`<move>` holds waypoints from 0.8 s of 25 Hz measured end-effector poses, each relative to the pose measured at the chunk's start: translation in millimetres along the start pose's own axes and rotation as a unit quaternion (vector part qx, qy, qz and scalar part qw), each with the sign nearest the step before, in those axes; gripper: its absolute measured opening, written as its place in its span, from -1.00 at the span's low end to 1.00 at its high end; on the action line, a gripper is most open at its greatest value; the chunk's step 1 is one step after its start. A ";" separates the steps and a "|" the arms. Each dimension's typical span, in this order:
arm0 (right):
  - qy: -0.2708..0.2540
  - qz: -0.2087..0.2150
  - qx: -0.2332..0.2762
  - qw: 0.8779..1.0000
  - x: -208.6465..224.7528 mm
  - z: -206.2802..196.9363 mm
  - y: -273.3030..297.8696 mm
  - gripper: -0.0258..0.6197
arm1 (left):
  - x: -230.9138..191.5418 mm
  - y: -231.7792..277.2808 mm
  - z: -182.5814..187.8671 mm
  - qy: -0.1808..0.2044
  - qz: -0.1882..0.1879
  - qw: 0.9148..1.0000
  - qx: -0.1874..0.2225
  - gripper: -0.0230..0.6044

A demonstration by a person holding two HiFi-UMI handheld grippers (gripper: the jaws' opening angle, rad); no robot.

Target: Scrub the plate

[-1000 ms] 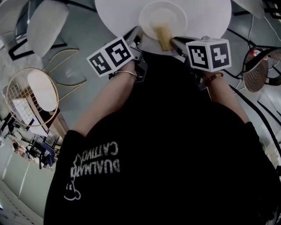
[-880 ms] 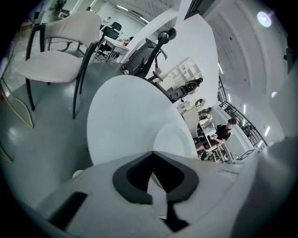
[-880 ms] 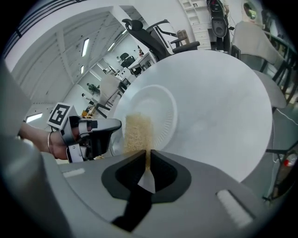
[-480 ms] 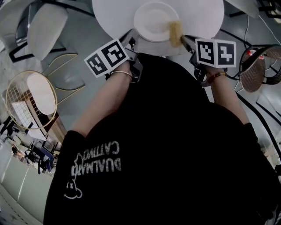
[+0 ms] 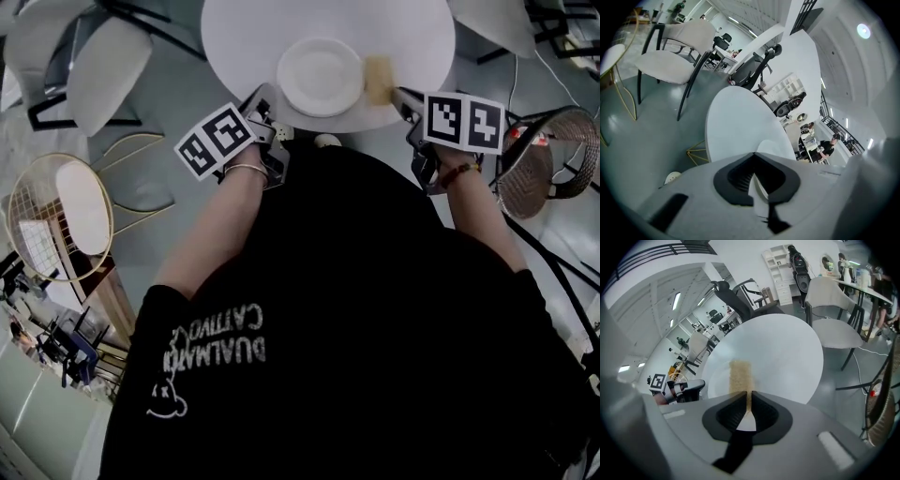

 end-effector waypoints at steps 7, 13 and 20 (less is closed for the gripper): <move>0.065 0.061 0.110 0.990 -41.2 46.8 15.0 -0.80 | -6.8 -13.2 72.5 -0.001 -0.059 0.994 0.097 -0.93; 0.079 0.118 0.254 0.957 -89.9 111.5 -37.8 -0.80 | 67.9 -62.4 166.7 0.065 -0.193 0.961 0.186 -0.93; 0.024 0.124 0.360 0.924 -170.1 143.8 -86.8 -0.80 | 126.6 -134.3 228.4 0.163 -0.331 0.910 0.192 -0.95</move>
Point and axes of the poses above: the fingertips, and each gripper's own axes: y forward along the fingers, x to its right, z out of its top, the point moved 1 cm from there along -y, backward along the fingers, and after that the axes turned 10 degrees about x, right-handed, at the moved point
